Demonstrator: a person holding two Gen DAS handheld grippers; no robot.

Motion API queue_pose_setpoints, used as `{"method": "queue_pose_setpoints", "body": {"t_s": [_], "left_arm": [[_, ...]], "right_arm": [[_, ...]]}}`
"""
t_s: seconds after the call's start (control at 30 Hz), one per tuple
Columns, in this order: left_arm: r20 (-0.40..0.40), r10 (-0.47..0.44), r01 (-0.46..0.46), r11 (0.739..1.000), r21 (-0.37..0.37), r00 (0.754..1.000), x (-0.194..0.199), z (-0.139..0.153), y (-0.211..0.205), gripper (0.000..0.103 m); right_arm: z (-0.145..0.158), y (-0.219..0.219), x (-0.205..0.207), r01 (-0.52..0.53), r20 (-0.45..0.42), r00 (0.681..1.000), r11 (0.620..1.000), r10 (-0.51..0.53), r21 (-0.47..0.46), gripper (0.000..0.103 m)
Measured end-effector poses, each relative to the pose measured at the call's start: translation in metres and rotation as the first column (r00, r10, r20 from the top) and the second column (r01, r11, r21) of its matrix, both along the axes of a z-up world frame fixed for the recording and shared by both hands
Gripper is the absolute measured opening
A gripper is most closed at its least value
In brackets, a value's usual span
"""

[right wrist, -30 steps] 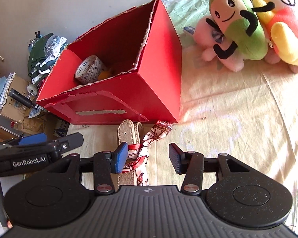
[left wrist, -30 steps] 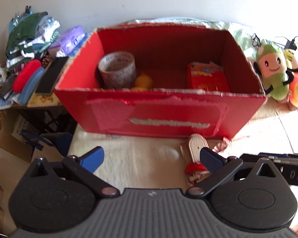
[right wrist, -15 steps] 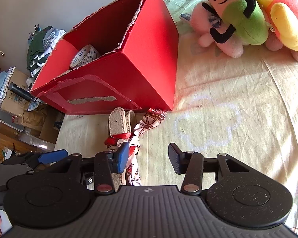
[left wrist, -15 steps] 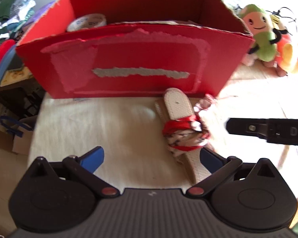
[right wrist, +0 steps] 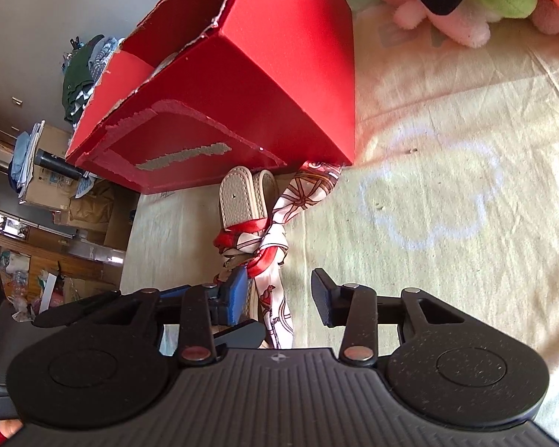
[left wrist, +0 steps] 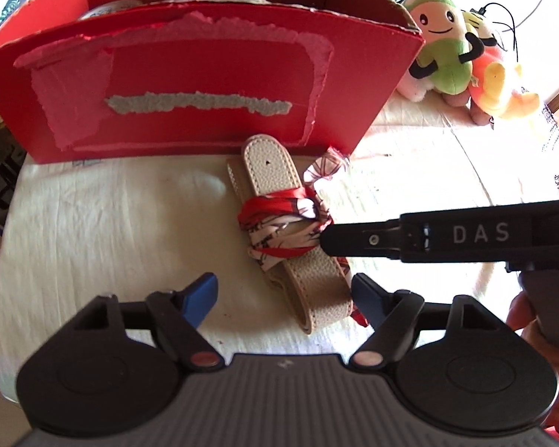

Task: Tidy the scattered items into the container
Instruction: 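Move the right tool toward the sandal tied with the scarf, then close the right tool on the scarf-wrapped sandal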

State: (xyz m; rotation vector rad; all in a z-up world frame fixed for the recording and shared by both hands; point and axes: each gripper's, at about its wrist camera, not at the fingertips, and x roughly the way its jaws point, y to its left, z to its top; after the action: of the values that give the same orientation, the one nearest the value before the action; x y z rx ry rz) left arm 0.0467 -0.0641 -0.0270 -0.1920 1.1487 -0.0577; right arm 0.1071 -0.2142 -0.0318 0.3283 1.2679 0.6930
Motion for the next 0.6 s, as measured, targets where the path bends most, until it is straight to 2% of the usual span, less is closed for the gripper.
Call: {"method": "queue_pose_setpoints", "body": {"t_s": [0.1,0.17,0.3,0.5,0.6], "left_arm": [[0.006,-0.004,0.004,1.0,0.003,1.0,-0.002,0.001,0.003,0.081],[0.008,0.0,0.0,1.0,-0.001,1.0,-0.003,0.002,0.006,0.081],[0.025,0.003,-0.004,1.0,0.021,1.0,-0.009,0.006,0.013,0.086],[0.057,0.011,-0.016,0.995,0.097,0.998,-0.021,0.009,0.022,0.092],[0.042,0.032,-0.037,0.991,0.125,0.999,-0.026,0.006,0.029,0.087]], "right_arm": [[-0.003,0.001,0.001,-0.01,-0.043,0.999,1.0,0.011,0.027,0.036],[-0.001,0.004,0.001,-0.029,-0.057,0.998,0.998,0.032,0.056,0.024],[0.008,0.017,-0.006,-0.095,-0.016,0.995,0.994,0.096,0.047,0.023],[0.01,0.045,-0.019,-0.211,0.06,0.976,0.977,0.211,0.005,0.025],[0.004,0.054,-0.019,-0.243,0.034,0.97,0.97,0.242,0.027,0.023]]}}
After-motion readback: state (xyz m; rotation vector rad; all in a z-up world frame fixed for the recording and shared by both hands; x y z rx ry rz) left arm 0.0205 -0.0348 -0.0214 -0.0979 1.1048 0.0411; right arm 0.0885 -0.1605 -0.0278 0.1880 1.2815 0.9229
